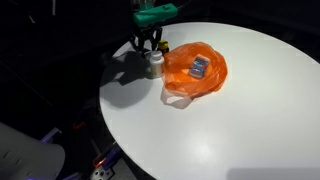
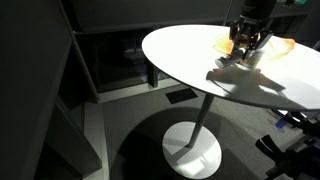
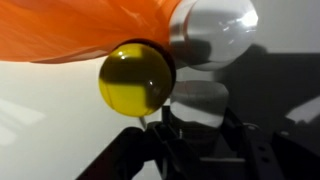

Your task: Move the bottle from the plastic to the table

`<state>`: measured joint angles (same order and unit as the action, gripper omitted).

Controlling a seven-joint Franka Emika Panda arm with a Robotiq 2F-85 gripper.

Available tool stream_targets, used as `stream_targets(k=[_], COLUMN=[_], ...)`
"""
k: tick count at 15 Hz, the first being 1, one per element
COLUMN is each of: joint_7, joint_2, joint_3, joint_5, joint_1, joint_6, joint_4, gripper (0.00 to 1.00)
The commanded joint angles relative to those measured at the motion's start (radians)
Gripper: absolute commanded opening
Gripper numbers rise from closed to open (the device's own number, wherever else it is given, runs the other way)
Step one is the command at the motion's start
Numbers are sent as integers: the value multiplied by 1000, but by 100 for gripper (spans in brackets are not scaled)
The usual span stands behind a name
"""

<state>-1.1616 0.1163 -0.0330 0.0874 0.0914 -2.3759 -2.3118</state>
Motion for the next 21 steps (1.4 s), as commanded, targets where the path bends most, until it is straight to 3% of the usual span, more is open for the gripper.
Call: stream_targets(k=[1,4,5,21], joint_7=[-63,-43,-34,645], joint_2=[18,-9,-20,-207], joint_3=[-28,-34,-35,51], joint_5=[-34,-40,-44,-16], joint_1=[-32,-37,-37,-104], joint_6=[6,32,37,111], joint_4=[30,24,19,-8], gripper=[77,98,100,100])
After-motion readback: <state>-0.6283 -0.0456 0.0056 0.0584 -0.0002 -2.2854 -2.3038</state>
